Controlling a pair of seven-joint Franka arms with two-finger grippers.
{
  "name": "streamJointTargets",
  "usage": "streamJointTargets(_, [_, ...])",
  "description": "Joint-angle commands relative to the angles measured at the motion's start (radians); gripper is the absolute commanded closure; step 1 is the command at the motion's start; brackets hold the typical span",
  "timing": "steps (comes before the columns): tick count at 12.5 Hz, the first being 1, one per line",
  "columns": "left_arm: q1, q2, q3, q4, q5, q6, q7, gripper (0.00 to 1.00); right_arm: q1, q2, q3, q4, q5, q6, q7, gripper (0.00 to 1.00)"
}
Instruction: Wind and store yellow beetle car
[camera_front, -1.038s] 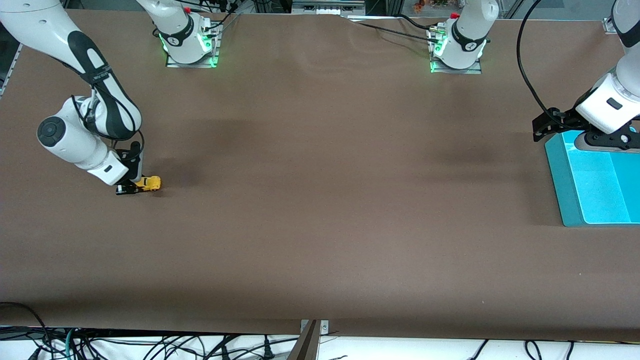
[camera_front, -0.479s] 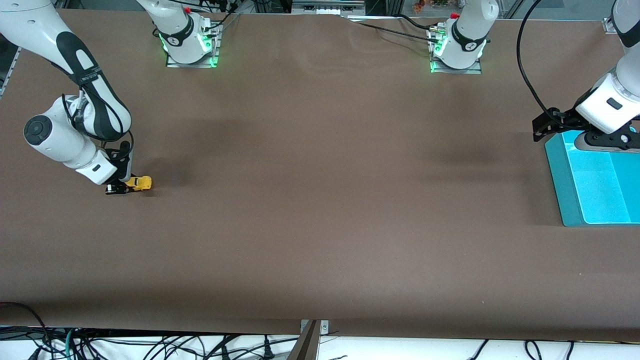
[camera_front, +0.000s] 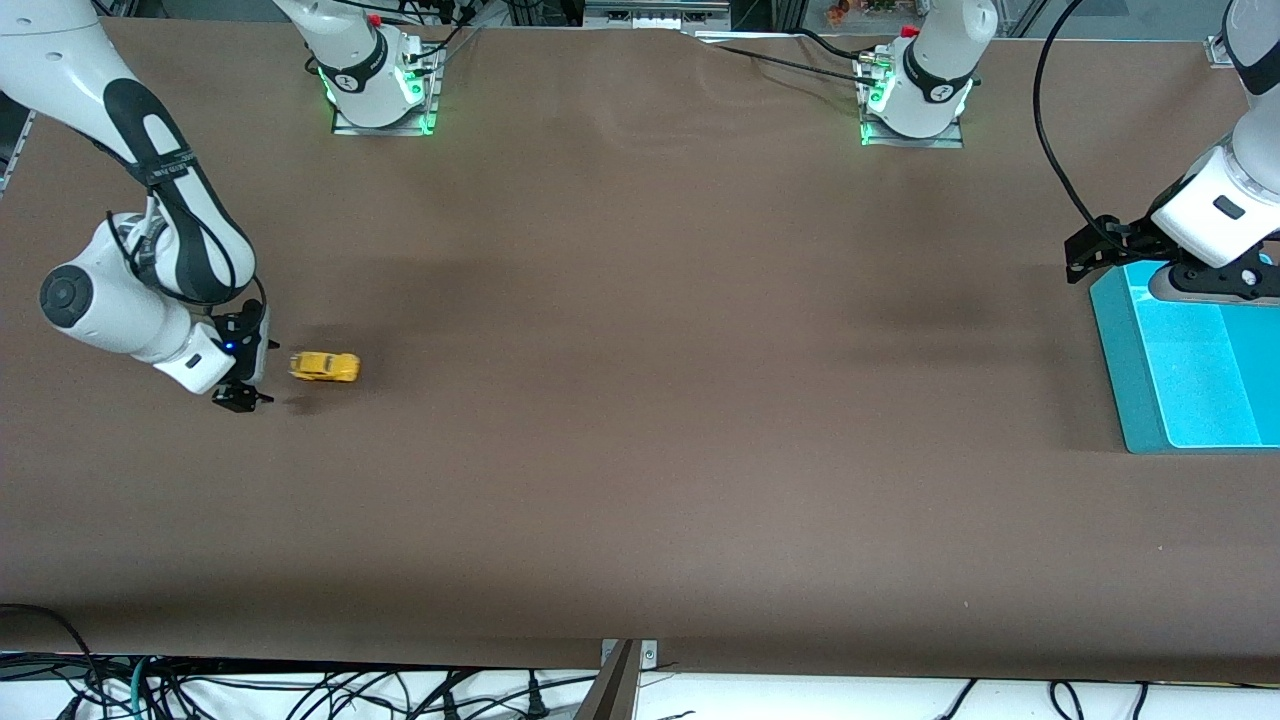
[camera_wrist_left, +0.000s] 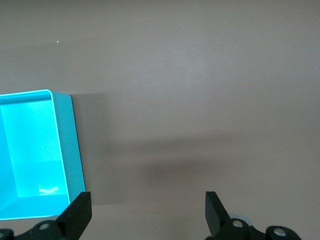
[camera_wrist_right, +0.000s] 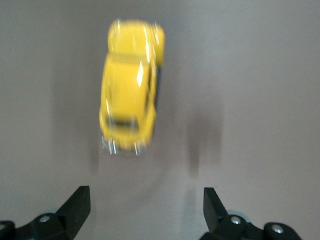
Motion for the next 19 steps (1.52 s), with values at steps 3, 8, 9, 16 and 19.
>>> streamJointTargets(3, [0.007, 0.006, -0.005, 0.024, -0.003, -0.023, -0.008, 0.0, -0.015, -0.075, 0.119, 0.141, -0.044, -0.237, 0.25, 0.0])
streamJointTargets(8, [0.007, 0.006, -0.005, 0.024, -0.003, -0.023, -0.008, 0.0, 0.028, -0.259, 0.176, 0.188, -0.065, -0.435, 0.577, 0.0])
streamJointTargets(9, [0.007, 0.007, -0.005, 0.024, -0.003, -0.023, -0.008, 0.0, 0.039, -0.299, 0.176, 0.204, -0.059, -0.463, 0.623, 0.0])
streamJointTargets(16, [0.007, 0.007, -0.005, 0.024, -0.003, -0.023, -0.008, 0.0, 0.164, -0.447, 0.028, 0.306, 0.07, -0.695, 1.083, 0.0])
streamJointTargets(19, [0.007, 0.005, -0.005, 0.024, -0.003, -0.023, -0.008, 0.0, 0.195, -0.487, -0.064, 0.313, 0.127, -0.736, 1.212, 0.0])
